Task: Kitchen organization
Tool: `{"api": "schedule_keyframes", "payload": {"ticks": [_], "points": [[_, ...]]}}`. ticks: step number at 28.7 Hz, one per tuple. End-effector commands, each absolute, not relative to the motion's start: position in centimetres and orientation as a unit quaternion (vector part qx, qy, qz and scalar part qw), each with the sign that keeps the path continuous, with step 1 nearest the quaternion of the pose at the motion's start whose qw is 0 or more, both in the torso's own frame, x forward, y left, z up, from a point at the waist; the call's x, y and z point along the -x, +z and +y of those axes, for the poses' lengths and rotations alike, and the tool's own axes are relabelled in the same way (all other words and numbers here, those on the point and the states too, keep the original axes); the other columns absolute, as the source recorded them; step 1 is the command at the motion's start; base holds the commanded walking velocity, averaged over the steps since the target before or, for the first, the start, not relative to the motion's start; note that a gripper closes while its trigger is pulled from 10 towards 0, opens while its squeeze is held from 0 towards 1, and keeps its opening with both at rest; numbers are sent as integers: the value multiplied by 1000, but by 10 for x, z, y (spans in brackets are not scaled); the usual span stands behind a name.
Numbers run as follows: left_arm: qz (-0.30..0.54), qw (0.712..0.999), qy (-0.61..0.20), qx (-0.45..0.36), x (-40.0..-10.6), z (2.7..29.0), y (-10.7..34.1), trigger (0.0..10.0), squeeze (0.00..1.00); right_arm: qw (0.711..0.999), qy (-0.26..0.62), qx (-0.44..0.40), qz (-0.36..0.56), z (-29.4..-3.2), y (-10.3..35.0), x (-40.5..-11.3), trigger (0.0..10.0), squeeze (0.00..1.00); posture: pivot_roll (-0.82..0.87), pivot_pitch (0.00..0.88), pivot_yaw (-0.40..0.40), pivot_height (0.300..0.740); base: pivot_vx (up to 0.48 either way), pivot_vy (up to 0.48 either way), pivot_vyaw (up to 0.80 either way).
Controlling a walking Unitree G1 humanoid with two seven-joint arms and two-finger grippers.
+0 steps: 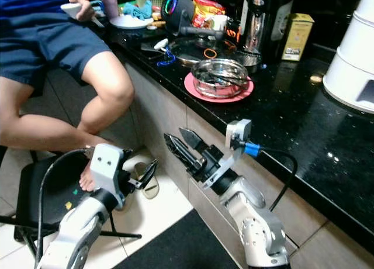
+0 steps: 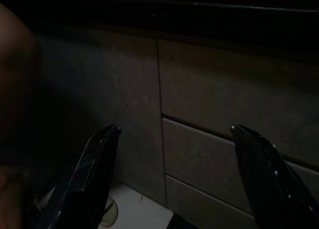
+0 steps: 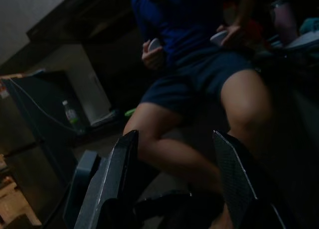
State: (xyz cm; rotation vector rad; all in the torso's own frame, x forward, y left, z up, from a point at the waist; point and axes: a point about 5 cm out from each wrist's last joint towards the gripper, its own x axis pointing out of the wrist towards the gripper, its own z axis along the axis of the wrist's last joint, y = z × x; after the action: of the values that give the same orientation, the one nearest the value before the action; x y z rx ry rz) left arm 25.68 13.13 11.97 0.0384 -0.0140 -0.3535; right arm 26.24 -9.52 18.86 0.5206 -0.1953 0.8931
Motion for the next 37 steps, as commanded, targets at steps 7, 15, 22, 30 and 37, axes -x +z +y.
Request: {"api": "schedule_keyframes", "payload": {"ticks": [7,15,22,30,37], "points": [[3,984,-179,-17,-257,130,117,10000,0,868,417,-243,-114,-97,201,-265,10000,0,-42,0,-7,740,330,0,0],[3,983,-181,-18,-258,130,116,10000,0,873,406,-246,-111,-100,203,-268,10000,0,-44,0,-8,740,332,0,0],[-1,982,-187,-18,-257,128,117,10000,0,901,345,-246,-95,-110,202,-280,10000,0,-43,0,-9,740,235,0,0],[-1,981,-193,-18,-257,127,116,10000,0,889,335,-286,-125,-131,217,-280,10000,0,-49,0,-6,740,0,0,-600],[0,980,-196,-17,-257,126,116,10000,0,850,330,-371,-175,-142,238,-279,10000,0,-51,0,-5,740,0,0,-800]]}}
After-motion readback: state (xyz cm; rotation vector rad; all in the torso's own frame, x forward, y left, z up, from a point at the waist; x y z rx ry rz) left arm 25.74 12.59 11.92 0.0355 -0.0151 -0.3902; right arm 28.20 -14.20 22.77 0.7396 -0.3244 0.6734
